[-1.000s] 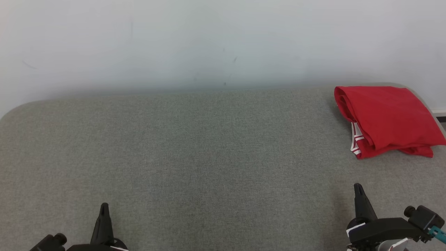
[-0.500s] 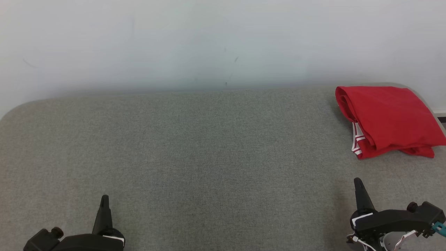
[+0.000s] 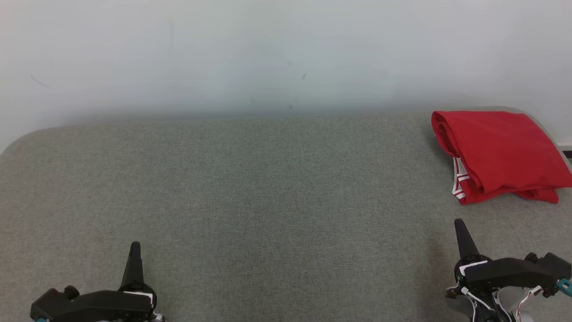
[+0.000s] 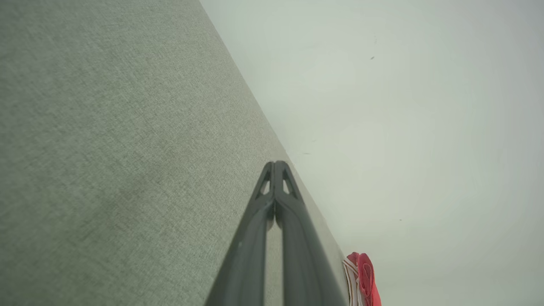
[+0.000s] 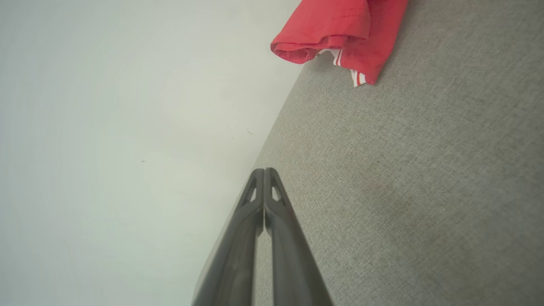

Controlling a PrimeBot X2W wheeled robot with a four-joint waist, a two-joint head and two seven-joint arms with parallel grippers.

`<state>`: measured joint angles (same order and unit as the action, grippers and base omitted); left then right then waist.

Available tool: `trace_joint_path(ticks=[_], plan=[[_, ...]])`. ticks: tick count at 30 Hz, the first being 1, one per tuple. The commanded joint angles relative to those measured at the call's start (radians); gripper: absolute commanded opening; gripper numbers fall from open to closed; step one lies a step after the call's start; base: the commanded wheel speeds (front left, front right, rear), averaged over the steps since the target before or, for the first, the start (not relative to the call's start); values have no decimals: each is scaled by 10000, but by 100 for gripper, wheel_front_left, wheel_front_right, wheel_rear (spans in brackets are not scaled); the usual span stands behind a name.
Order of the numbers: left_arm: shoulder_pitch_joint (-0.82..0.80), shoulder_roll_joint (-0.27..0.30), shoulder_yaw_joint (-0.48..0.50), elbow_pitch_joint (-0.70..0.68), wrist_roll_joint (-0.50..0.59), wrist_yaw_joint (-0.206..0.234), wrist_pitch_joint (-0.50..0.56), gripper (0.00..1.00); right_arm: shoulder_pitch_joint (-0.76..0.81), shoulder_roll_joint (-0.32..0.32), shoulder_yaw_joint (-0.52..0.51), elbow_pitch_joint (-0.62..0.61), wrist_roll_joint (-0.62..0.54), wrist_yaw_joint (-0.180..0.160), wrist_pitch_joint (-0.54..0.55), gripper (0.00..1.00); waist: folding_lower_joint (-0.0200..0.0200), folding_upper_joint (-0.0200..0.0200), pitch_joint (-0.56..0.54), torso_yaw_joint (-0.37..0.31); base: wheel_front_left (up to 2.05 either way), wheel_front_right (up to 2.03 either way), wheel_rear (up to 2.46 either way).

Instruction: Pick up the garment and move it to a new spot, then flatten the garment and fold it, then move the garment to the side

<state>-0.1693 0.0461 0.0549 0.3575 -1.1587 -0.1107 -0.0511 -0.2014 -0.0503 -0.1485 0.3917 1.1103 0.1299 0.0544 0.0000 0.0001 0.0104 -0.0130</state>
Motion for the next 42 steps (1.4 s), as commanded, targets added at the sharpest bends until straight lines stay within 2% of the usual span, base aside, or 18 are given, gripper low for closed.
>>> trace_joint_path(ticks=[1,42], plan=[[-225,43,34,-12,-192,-40,54,0,-200,-11,-38,-41,215,10,79,0,0,-1,1,2,0,0,0],[-1116,59,109,593,-3709,-192,766,0,-1137,-18,-457,619,3747,19,1146,0,0,-1,18,102,0,0,0]])
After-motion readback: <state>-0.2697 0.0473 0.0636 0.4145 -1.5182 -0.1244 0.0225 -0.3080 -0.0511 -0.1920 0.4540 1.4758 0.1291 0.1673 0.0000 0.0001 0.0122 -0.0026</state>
